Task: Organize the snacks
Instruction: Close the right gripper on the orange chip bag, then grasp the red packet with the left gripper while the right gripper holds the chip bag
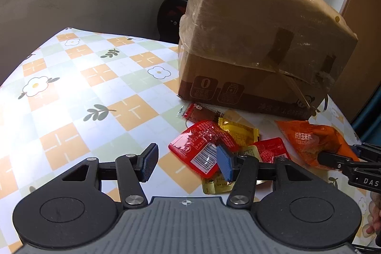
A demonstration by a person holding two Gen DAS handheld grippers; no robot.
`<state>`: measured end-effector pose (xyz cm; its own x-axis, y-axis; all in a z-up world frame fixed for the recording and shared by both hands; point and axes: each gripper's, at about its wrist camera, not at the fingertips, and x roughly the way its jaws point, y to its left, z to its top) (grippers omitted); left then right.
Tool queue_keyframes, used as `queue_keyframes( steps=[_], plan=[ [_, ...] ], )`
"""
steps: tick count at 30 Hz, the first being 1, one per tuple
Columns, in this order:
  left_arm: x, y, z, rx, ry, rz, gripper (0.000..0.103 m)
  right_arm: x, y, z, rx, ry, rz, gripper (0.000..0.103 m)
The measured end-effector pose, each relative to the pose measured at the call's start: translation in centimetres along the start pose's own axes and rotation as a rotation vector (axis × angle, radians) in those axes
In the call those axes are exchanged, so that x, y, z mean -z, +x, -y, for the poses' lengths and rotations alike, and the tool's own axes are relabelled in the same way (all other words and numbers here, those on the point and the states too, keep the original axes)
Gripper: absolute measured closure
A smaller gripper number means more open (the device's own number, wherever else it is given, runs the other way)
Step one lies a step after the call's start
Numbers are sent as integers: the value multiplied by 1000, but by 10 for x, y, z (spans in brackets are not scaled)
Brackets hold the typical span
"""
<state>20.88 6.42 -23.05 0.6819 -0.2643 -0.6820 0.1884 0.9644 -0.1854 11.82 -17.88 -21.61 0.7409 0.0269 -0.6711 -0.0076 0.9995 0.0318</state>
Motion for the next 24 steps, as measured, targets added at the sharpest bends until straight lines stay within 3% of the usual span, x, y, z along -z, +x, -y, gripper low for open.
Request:
queue_keyframes(
  steps=[6, 14, 24],
  plan=[
    [-13, 32, 9, -11, 83, -1, 46, 6, 2, 2, -3, 11, -4, 62],
    [-29, 73, 16, 11, 43, -39, 45, 7, 6, 4, -18, 31, -1, 62],
    [-3, 64, 31, -14, 143, -53, 35, 8, 10, 3, -22, 36, -4, 62]
  ],
)
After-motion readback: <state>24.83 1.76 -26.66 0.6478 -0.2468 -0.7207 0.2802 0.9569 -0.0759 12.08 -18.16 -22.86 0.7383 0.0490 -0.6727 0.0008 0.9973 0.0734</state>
